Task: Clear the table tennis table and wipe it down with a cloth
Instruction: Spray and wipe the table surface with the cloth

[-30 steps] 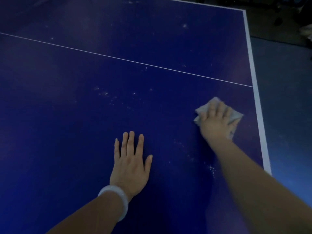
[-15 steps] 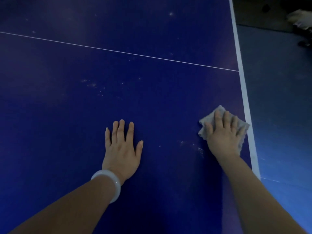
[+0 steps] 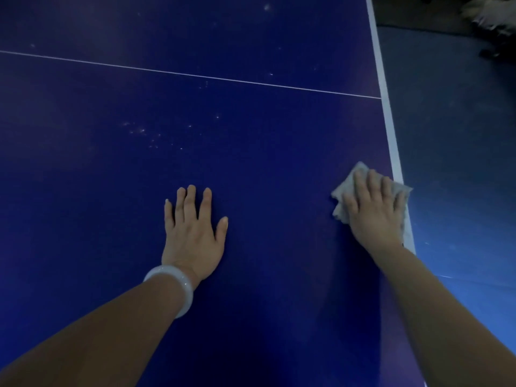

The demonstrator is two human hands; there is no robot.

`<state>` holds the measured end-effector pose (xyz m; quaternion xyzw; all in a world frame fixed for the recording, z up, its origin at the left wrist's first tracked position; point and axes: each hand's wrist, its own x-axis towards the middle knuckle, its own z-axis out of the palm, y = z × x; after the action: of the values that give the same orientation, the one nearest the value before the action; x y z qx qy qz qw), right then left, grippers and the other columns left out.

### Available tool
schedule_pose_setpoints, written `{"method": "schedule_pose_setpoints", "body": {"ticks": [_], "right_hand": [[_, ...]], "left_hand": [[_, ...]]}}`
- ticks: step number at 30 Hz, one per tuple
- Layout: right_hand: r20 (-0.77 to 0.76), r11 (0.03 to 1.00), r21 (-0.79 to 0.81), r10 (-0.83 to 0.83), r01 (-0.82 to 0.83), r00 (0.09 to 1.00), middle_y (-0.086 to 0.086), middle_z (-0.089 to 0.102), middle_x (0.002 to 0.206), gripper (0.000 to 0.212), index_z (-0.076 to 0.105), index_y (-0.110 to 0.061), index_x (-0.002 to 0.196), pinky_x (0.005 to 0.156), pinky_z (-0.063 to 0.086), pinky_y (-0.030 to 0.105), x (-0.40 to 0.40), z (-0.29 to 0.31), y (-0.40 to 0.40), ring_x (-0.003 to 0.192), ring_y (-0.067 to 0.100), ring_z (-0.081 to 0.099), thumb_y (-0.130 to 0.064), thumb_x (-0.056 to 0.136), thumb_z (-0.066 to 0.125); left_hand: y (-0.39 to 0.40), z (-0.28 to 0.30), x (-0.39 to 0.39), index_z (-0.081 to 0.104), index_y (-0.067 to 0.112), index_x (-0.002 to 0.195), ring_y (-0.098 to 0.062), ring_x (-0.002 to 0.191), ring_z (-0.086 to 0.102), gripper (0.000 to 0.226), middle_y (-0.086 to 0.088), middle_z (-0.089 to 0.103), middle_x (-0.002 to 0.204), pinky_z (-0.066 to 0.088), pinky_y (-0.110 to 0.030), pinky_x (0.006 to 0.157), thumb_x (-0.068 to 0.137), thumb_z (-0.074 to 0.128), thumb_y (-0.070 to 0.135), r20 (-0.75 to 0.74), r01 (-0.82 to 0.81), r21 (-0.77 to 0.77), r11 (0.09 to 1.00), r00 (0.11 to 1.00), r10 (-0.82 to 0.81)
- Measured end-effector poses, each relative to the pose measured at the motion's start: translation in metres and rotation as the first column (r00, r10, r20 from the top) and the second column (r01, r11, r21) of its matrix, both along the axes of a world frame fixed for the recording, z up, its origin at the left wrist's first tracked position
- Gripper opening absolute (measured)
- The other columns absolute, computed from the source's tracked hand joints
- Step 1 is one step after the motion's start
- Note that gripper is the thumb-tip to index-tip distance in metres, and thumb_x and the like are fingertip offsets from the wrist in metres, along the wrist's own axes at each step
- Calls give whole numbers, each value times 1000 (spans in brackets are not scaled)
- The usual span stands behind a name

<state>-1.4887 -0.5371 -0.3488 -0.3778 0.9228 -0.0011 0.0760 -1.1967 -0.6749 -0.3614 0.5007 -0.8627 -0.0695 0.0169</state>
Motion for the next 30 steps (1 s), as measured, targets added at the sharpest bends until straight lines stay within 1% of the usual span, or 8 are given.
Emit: {"method": "schedule_pose_setpoints", "body": {"ticks": [3,11,15,18,22,25,27,30], "right_hand": [[64,997,-33,-61,64,996,6,-6,164,62,-11,-25,155,118,-4,59,24,6,-21,150,30,-7,-47,101,12],[-84,742,-34,666,-670,741,1,5,164,60,9,-22,157,120,8,54,113,-17,37,151,26,2,-48,104,21],[-99,990,32,137,-135,986,4,-5,164,61,-6,-25,155,118,3,58,23,-12,23,150,30,-5,-44,100,12],[29,978,-68,-196,197,980,4,-5,164,60,-6,-25,156,119,-3,56,16,-2,2,150,28,-6,-48,101,7],[-81,975,-93,193,-200,978,8,5,163,62,4,-20,157,118,6,61,100,-10,-11,150,34,3,-46,102,19],[-67,820,-74,563,-567,823,3,9,164,60,8,-23,156,119,13,57,132,-16,5,151,27,3,-49,103,15],[-114,855,-42,510,-517,853,3,11,163,59,6,-24,156,118,14,58,101,-16,13,151,28,5,-46,102,16],[-68,999,-26,40,-42,997,3,-2,164,60,-6,-26,155,119,4,57,46,-12,26,151,27,-3,-47,101,10]], "left_hand": [[0,-1,0,12,16,154,-28,150,-3,71,-15,7,161,0,-50,121,95,9,56,14,-1,-14,1000,1000,1],[0,-1,0,13,16,154,-28,150,-2,71,-15,8,161,0,-50,121,95,10,56,10,4,-19,1000,1000,-4],[1,1,0,13,15,155,-29,150,-1,71,-15,8,161,0,-50,121,96,13,55,-1,0,-11,1000,1000,0],[1,0,0,12,16,155,-28,150,-2,70,-15,7,161,0,-50,121,96,12,55,14,1,-14,1000,1000,-1],[0,0,0,9,17,155,-27,150,-5,72,-14,4,162,0,-50,121,94,6,57,35,4,-9,1000,999,-4],[-1,-1,1,9,17,154,-27,150,-5,73,-14,5,161,0,-50,121,94,3,58,39,9,-15,1000,999,-8],[-1,-2,1,9,17,154,-27,150,-6,71,-14,4,161,-1,-50,121,95,6,57,34,5,-5,1000,999,-5],[-1,-2,1,6,17,154,-28,150,-7,71,-14,2,162,-3,-50,121,95,4,56,38,9,3,1000,999,-9]]}}
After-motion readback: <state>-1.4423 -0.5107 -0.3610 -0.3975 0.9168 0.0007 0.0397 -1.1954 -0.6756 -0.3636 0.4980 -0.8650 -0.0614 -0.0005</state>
